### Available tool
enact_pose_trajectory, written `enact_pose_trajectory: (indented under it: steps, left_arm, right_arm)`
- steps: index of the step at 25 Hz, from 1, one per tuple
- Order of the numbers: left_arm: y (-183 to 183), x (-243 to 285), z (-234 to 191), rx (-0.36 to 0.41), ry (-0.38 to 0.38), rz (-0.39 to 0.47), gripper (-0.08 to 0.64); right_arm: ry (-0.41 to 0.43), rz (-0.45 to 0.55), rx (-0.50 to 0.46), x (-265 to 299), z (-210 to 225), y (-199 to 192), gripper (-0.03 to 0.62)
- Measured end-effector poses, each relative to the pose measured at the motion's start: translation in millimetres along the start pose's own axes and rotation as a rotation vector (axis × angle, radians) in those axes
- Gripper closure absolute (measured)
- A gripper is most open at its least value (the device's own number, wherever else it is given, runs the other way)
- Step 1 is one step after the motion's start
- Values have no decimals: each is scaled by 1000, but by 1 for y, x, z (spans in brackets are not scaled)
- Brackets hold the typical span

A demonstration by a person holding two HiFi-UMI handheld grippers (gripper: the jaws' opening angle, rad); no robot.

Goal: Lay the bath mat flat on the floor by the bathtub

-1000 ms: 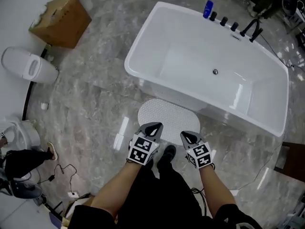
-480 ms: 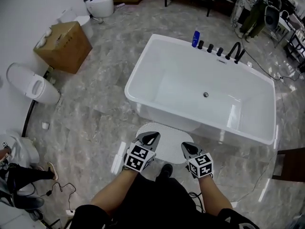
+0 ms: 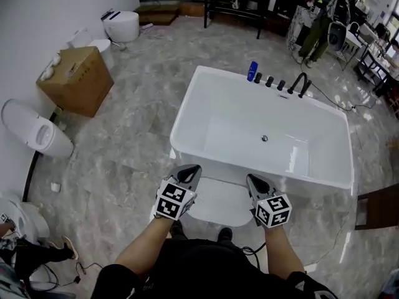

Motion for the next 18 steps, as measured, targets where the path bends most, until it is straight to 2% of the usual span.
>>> enact_pose_trajectory:
  steps: [5, 8, 14, 18]
  left_arm:
    - [40, -36, -53, 48, -29, 70, 549]
    - [64, -48, -75, 61, -44, 111, 549]
    - [116, -61, -79, 110, -37, 227, 549]
    - [137, -73, -73, 107, -9, 308, 549]
  right_arm:
    - [1, 137, 47, 9, -44, 59, 574]
    - [-15, 189, 10, 9, -63, 88, 575]
    - [-54, 277, -93, -20, -67, 129, 577]
    - [-66, 344, -111, -49, -58, 141, 577]
Point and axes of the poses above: the fingertips, and each gripper's own axes: x forward along the fingers, z to its right, y out of its top, the point moved 8 cm from there along -x, backward along the fingers, and after that the axes turned 2 degrees about z, right-handed, at the moved point
